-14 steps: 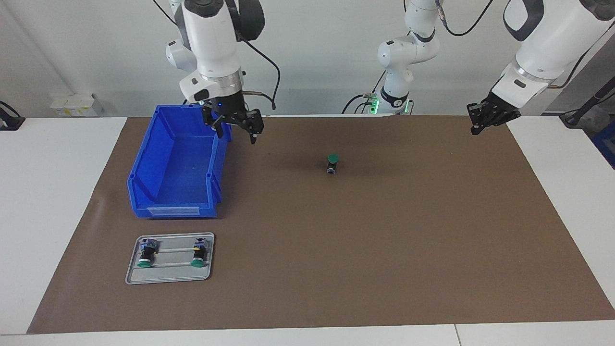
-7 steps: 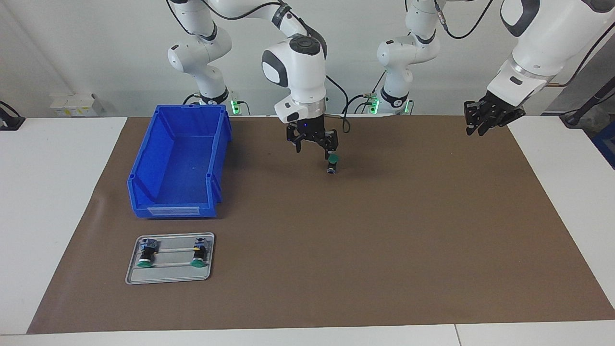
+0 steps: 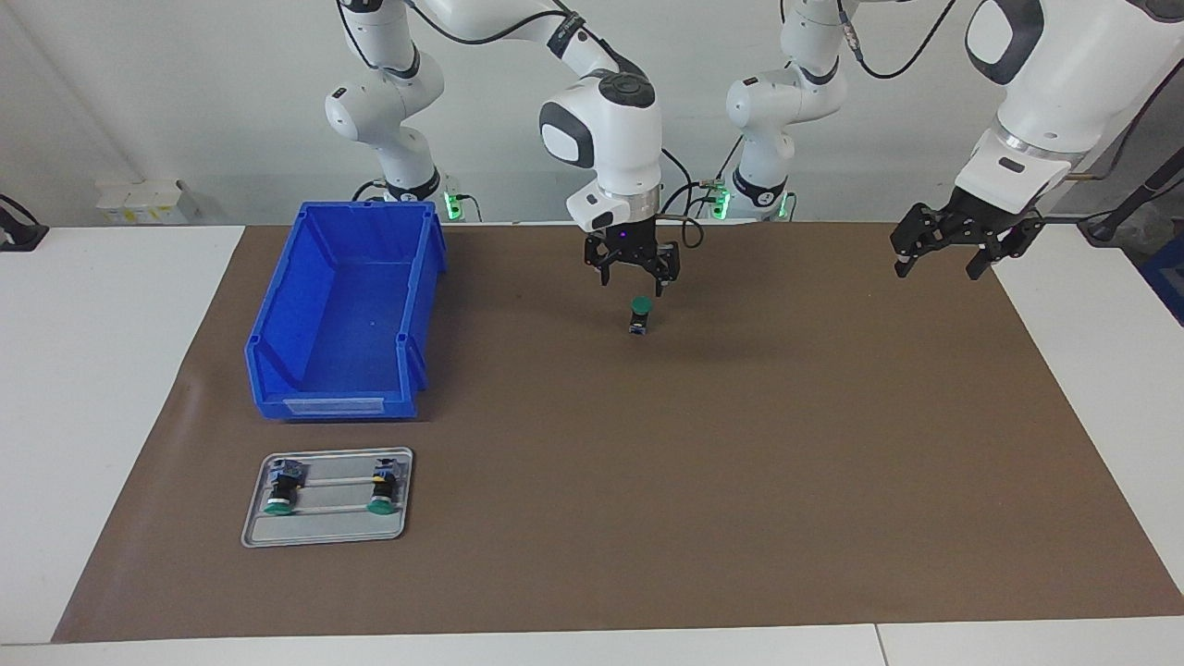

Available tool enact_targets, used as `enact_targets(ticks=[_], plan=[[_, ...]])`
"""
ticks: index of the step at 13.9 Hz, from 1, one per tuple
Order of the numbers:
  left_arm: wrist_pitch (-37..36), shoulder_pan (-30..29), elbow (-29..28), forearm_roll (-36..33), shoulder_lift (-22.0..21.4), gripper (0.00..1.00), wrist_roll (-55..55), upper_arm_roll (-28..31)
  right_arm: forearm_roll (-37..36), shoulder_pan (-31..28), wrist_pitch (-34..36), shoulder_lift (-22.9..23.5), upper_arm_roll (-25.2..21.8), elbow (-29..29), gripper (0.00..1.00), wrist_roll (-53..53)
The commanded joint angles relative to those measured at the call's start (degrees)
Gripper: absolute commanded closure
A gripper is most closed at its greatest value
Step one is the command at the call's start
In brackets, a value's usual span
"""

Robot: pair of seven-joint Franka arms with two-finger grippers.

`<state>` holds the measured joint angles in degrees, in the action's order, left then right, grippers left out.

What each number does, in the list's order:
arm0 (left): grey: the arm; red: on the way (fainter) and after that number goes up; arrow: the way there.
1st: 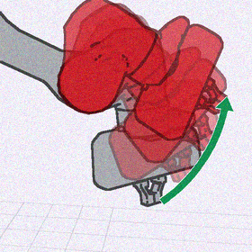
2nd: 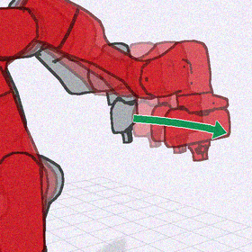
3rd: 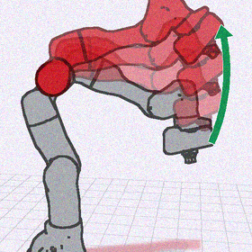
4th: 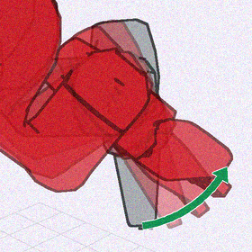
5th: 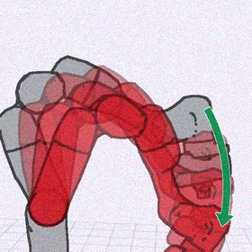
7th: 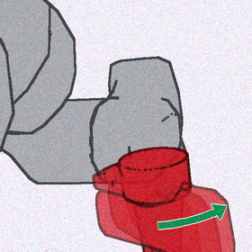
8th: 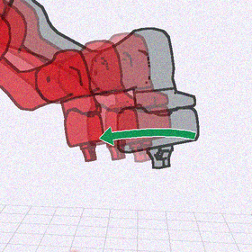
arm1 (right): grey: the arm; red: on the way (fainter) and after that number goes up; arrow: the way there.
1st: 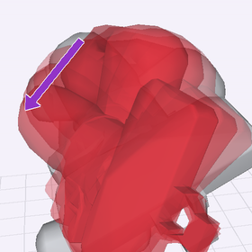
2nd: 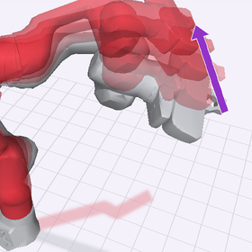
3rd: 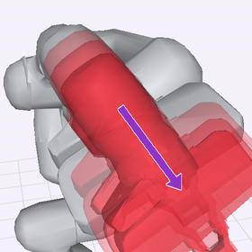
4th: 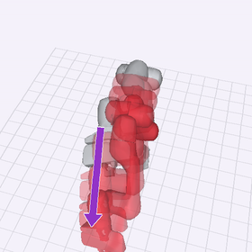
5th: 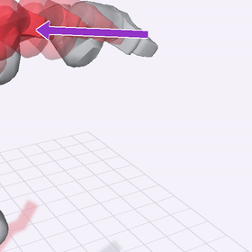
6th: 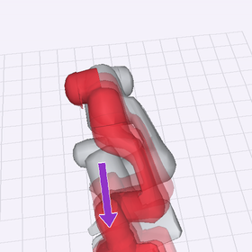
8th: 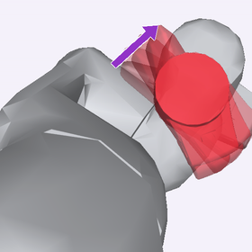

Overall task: Place and press button with both arms
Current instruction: 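Reach the right gripper down and grasp the green-topped switch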

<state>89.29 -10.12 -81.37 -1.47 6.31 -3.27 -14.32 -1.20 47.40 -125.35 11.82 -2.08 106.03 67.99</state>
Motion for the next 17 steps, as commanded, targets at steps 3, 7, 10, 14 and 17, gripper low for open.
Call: enact_targets(ticks=[3,7,10,14,17], plan=[[0.45,0.45,-1.60,-1.08,-1.48,0.00,0.37,0.08,0.41,1.12,-9.19,-0.22,-0.38,6.38,0.00,1.62],[0.71,10.45,-2.13,-0.73,-2.00,0.00,0.11,11.75,0.41,2.52,-10.09,0.48,-0.38,7.52,0.00,1.62],[0.36,11.26,-1.69,-0.37,-2.27,0.00,0.19,11.94,0.32,4.19,-13.92,4.51,-0.47,7.53,0.00,2.84],[0.09,11.43,-5.09,-0.02,-4.63,0.00,0.46,12.03,-0.65,4.20,-15.10,7.43,-0.55,6.91,0.00,2.85],[1.76,11.70,-9.68,-0.20,-6.40,0.00,0.11,12.03,-0.91,4.20,-15.10,7.43,-0.55,7.00,0.00,2.85]])
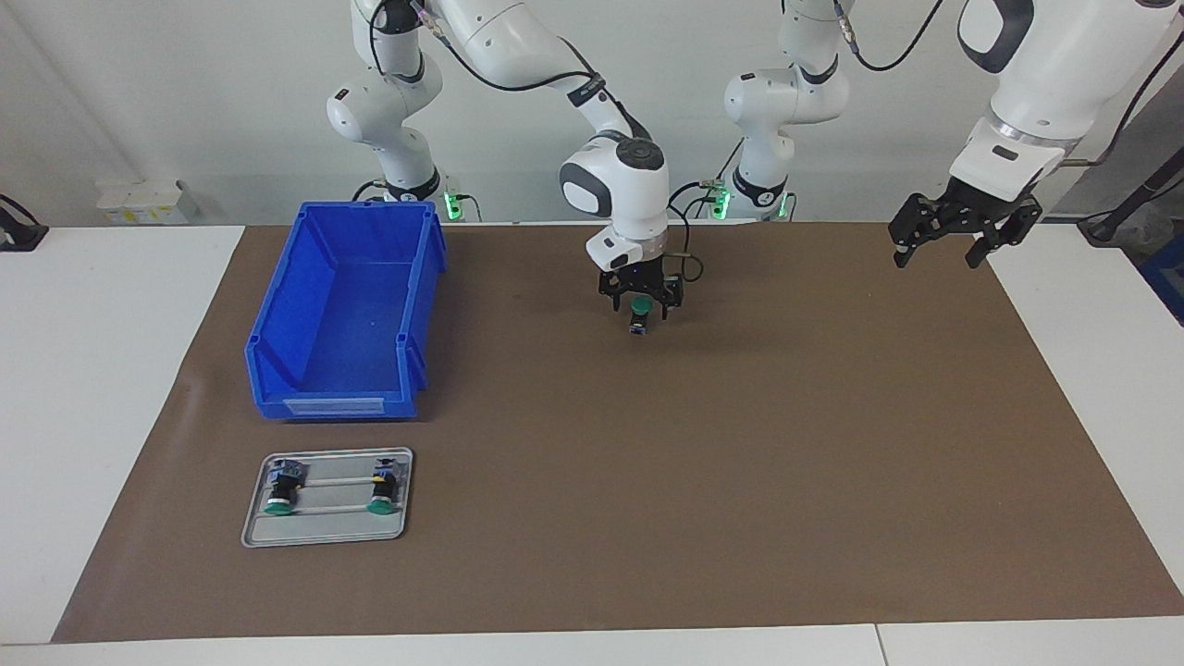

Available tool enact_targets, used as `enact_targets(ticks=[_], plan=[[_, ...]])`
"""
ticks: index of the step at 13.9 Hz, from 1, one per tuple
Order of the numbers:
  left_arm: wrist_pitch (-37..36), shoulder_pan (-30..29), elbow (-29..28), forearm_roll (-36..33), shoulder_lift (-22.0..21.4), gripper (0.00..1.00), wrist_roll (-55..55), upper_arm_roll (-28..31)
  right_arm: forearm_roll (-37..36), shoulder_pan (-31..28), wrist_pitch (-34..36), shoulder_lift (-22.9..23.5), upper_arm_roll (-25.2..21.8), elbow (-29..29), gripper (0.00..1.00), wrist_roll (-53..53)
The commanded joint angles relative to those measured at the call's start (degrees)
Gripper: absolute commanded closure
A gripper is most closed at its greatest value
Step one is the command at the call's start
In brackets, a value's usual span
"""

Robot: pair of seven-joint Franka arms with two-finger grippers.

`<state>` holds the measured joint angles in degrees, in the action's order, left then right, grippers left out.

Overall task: Place and press button with both arms
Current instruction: 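Reach the right gripper down and grasp the green-topped switch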

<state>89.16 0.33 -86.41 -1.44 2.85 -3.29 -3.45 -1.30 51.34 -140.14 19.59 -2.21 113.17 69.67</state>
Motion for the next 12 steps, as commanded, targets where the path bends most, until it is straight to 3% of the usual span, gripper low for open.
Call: enact_targets(ticks=[1,4,6,7,8,12], plan=[[1.99,0.73,-4.55,-0.14,-2.94,0.00,0.13,1.08,-1.41,0.25,-0.48,-0.25,-0.51,-0.23,0.03,1.17],[2.60,1.26,-4.64,-0.23,-2.94,0.00,-0.23,1.07,-3.62,0.25,-0.39,-0.25,-0.42,-0.23,0.41,1.26],[1.38,1.08,-4.91,-0.23,-3.02,0.00,0.12,1.25,-3.62,0.25,-0.31,-0.34,-0.42,-0.15,0.59,1.26],[1.28,0.56,-5.08,-0.23,-3.29,0.00,0.13,1.25,-3.62,0.25,-0.22,-0.34,-0.42,-0.14,0.76,1.26],[1.46,0.29,-5.08,-0.23,-3.20,0.00,0.13,1.51,-3.62,0.25,-0.13,-0.34,-0.51,-0.23,1.00,1.26],[1.37,-0.94,-5.17,-0.23,-3.29,0.00,0.13,1.51,-3.62,-0.71,0.31,-0.87,-0.77,-0.58,1.00,1.09]])
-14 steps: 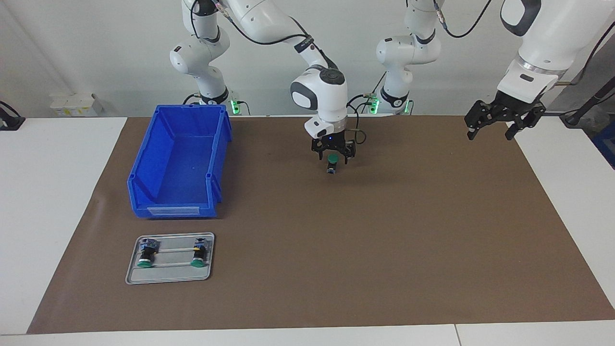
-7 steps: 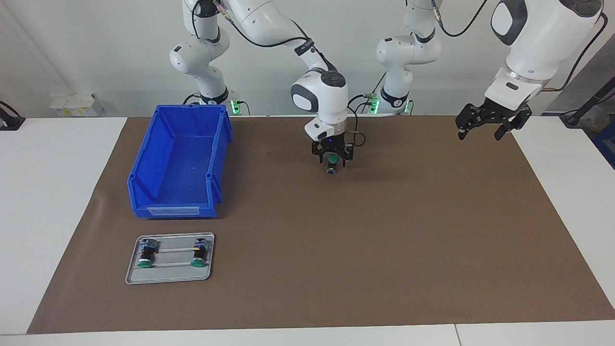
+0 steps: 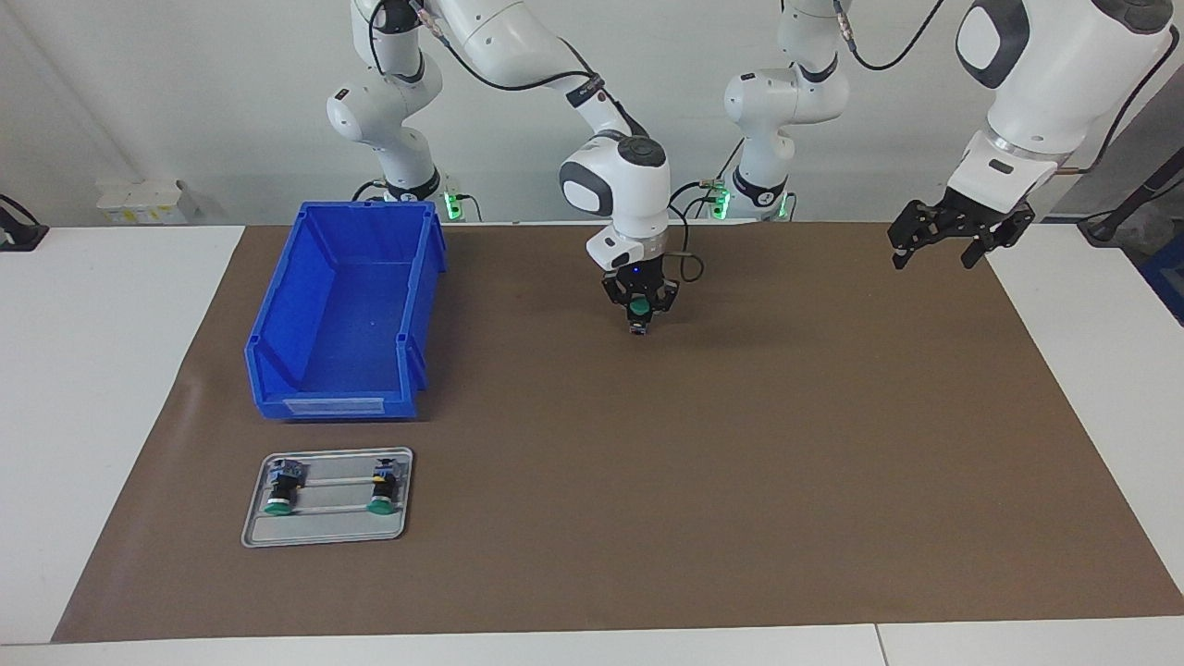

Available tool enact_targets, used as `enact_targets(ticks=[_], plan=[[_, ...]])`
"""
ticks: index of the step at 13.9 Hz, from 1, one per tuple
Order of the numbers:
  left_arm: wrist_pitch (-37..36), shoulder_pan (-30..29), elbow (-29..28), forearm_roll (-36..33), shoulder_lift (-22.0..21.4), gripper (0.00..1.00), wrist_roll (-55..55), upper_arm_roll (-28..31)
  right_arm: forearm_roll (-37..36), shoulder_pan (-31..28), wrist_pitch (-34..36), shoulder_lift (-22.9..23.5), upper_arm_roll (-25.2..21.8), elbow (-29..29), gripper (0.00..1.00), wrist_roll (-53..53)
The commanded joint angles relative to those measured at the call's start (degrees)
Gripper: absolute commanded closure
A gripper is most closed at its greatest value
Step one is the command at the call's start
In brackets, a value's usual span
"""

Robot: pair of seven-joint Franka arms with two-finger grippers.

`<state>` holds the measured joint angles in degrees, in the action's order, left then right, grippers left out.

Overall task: Place and press button with both arms
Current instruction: 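Reach the right gripper down and grasp the green-topped switch, then carry the switch with the right gripper over the blue bin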

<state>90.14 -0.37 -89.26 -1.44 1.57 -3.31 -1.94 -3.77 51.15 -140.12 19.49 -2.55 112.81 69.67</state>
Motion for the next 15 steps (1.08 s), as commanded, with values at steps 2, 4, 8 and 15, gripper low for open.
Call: enact_targets(ticks=[2,4,8,15], plan=[[0.38,-0.15,-2.23,-0.23,-2.01,0.00,0.15,0.01,-1.15,-2.01,2.12,-2.43,-0.61,-1.01,1.00,1.00],[0.99,-0.33,-2.23,-0.23,-1.92,0.00,-0.03,0.09,-1.15,-4.64,6.60,-5.84,-0.53,-1.80,1.00,-0.05],[1.26,-0.15,-2.23,-0.14,-1.92,0.00,2.33,-0.52,-1.15,-10.71,13.72,-12.09,-0.53,-1.72,1.00,-7.77],[1.26,0.72,-2.23,-0.14,-1.92,0.00,4.54,-0.61,-0.18,-28.53,26.90,-23.69,-0.44,-1.45,1.00,-33.94]])
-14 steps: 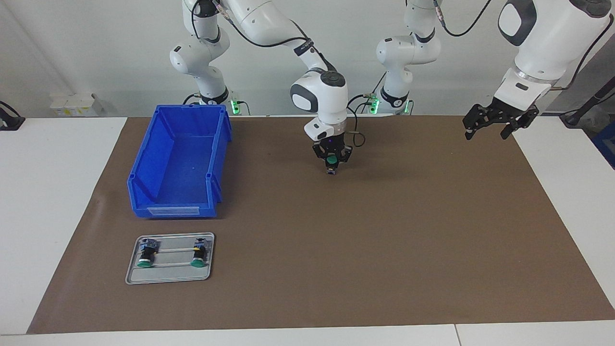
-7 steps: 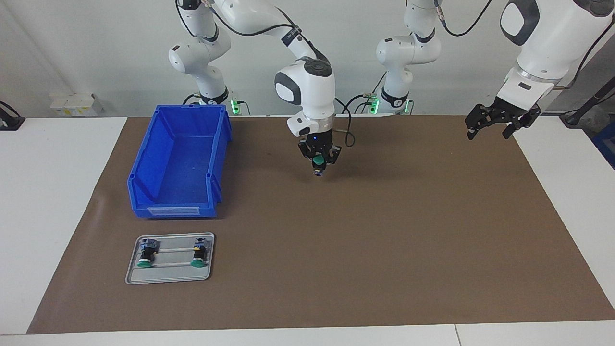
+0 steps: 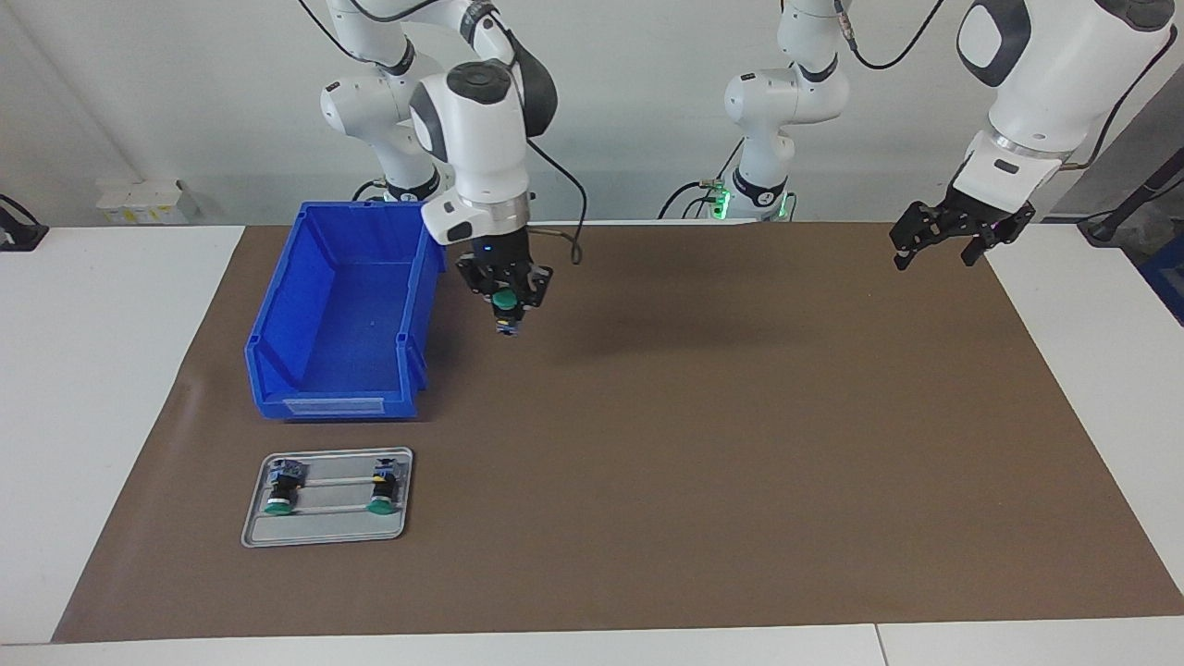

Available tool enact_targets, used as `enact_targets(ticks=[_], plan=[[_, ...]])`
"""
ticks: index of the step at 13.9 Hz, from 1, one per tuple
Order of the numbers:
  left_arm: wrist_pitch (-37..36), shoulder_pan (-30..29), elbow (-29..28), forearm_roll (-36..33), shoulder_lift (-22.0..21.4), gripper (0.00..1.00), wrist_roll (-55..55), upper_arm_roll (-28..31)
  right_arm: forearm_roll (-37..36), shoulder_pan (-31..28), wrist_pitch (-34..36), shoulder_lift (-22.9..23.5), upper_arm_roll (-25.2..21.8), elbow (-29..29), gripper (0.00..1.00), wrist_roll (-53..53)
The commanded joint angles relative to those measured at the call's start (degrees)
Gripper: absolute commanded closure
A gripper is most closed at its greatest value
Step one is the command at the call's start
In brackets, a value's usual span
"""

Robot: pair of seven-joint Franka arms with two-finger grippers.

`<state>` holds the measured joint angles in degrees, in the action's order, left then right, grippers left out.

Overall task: Place and press button with both arms
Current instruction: 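Carry the switch with the right gripper over the blue bin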

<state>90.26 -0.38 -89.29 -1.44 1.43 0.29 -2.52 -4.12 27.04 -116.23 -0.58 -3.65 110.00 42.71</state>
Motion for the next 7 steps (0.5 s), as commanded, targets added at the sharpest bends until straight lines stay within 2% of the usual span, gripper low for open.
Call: enact_targets(ticks=[1,5,7], plan=[[0.97,0.74,-2.21,-0.15,-1.78,0.00,0.85,0.06,0.25,-7.49,5.20,-4.59,0.57,1.62,1.00,-12.24],[0.27,-0.23,-2.30,-0.15,-1.87,0.00,1.12,0.41,2.44,-20.15,5.58,-6.18,0.57,5.38,1.00,-32.29],[0.26,-0.84,-2.30,-0.23,-1.78,0.00,1.12,0.50,2.89,-23.24,3.22,-7.76,0.57,9.68,1.00,-36.36]])
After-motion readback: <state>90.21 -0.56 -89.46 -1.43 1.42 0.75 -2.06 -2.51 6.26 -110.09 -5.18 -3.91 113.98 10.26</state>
